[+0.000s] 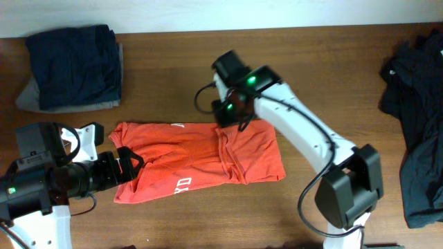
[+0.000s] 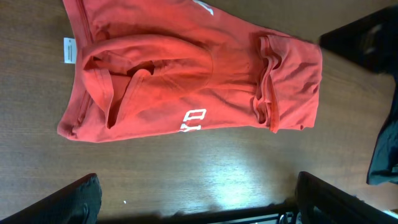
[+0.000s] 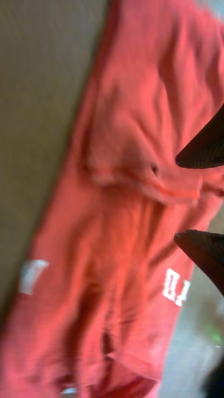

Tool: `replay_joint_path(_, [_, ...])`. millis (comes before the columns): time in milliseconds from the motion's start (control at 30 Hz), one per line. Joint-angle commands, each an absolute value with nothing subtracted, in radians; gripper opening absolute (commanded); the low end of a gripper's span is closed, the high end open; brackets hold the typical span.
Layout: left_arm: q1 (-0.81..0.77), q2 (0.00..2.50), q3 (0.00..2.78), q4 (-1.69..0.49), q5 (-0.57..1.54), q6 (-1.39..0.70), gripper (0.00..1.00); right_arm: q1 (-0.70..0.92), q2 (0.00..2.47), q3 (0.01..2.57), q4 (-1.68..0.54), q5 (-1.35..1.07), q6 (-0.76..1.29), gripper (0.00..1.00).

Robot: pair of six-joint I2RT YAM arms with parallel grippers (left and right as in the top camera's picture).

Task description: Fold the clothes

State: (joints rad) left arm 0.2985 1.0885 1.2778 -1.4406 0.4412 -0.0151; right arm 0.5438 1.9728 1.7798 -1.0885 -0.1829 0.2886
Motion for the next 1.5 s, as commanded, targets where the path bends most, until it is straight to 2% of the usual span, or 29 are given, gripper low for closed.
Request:
replay_joint_path(0, [0.295,1.087,1.273,-1.436,0.445,-0.006,0.99,0.511,1.995,1.779,-1.091,-0.139,0.295,0.37])
replay_joint_path(467, [0.295,1.087,1.273,-1.437,0.445,-0.006,0.99,0.506,2.198,1.765,-1.075,-0.225,0.319,0.21])
replay_joint_path(967, [0.295,1.087,1.273,-1.436,0.445,-0.006,0.99,0.613,2.214,1.766,-0.989,-0.299,0.334,0.21])
replay_joint_path(1067, [0.295,1.087,1.27,-1.436,0.444,-0.005,0.99,0.614,2.198,1.781,-1.012,-0.295,0.329,0.09])
replay_joint_path(1133, [0.295,1.087,1.265,-1.435,0.437,-0.005,0.99,0.609,2.161,1.816,-1.072,-0.249,0.329,0.06])
replay_joint_path(1200, [0.295,1.087,1.257,-1.433,0.421,-0.005,0.99,0.608,2.11,1.86,-1.132,-0.157,0.324,0.06])
replay_joint_path(1300, [0.295,1.087,1.244,-1.432,0.419,-0.003,0.99,0.607,2.04,1.923,-1.227,0.019,0.323,0.13])
replay_joint_path(1467, [0.295,1.088,1.238,-1.423,0.419,-0.003,0.99,0.579,2.012,1.93,-1.265,0.046,0.318,0.15])
